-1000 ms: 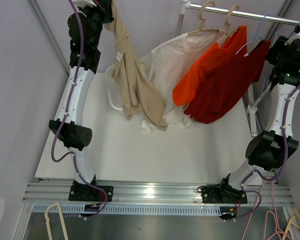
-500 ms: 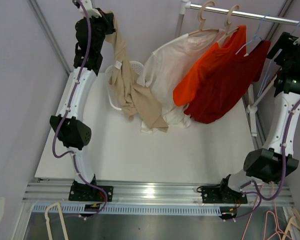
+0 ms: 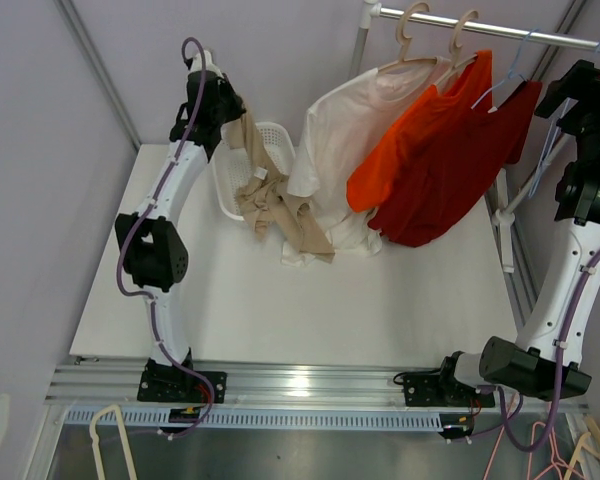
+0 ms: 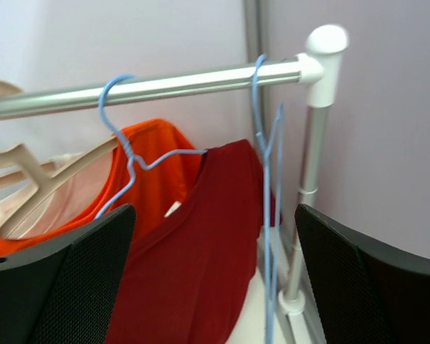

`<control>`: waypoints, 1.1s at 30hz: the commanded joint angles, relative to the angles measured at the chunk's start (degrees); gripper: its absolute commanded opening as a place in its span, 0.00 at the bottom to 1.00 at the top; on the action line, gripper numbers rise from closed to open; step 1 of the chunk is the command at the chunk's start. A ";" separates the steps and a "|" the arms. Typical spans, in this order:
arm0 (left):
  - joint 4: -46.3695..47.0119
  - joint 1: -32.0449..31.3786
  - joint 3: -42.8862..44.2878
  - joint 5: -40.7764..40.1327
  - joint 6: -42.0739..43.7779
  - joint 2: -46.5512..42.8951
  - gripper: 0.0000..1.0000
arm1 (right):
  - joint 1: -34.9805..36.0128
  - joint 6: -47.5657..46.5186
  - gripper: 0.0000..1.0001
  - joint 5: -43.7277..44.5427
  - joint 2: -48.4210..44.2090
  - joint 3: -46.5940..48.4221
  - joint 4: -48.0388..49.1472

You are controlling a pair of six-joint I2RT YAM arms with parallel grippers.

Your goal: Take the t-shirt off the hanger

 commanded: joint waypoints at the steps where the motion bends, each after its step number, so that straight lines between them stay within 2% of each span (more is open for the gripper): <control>1: -14.84 -0.63 0.36 -5.40 -7.77 -0.79 0.01 | -0.24 2.74 0.98 -4.99 -0.92 1.43 -1.70; 3: -17.69 -1.16 -0.70 -3.92 -8.22 -0.79 0.02 | -0.32 3.00 0.98 -5.87 -1.19 2.48 -2.23; 4: -19.18 -1.16 -0.70 -2.96 -8.91 -0.62 0.11 | -0.24 3.09 0.99 -6.83 -1.19 3.10 -3.36; 5: -21.98 -1.16 -0.61 -1.03 -9.18 -0.53 0.70 | -0.24 3.18 0.99 -7.54 -0.93 3.89 -3.98; 6: -23.48 -1.25 -0.35 -0.32 -9.62 -0.88 0.96 | -0.24 3.09 0.99 -8.59 -0.75 5.55 -5.64; 7: -24.28 -1.34 -0.70 -0.31 -9.02 -1.58 0.99 | -0.24 3.00 0.99 -9.04 -0.49 6.44 -6.53; 11: -22.28 -5.11 -6.04 -2.68 -1.82 -9.28 0.99 | -0.24 3.00 0.99 -10.27 -0.31 8.29 -9.43; 14: -22.53 -10.38 -8.26 -9.35 2.24 -13.70 0.99 | -0.23 4.40 0.99 -11.32 -1.10 7.51 -10.31; 18: -24.73 -12.77 -11.68 -2.88 -0.91 -18.10 1.00 | 0.20 6.25 0.99 -13.69 -1.45 6.18 -11.02; 20: -22.89 -13.03 -16.85 2.32 -2.59 -18.81 1.00 | 1.25 6.25 0.99 -13.44 -1.36 5.83 -11.19; 23: -22.53 -13.47 -19.86 2.33 -3.47 -17.41 1.00 | 2.13 5.64 1.00 -12.47 -1.27 6.01 -11.89; 28: -25.25 -13.47 -18.02 0.40 -4.26 -11.70 0.99 | 3.10 5.02 0.99 -11.77 -1.63 6.18 -11.98; 33: -27.54 -13.29 -15.03 3.46 -5.67 -4.49 0.99 | 3.54 4.58 0.99 -11.33 -1.71 5.83 -12.25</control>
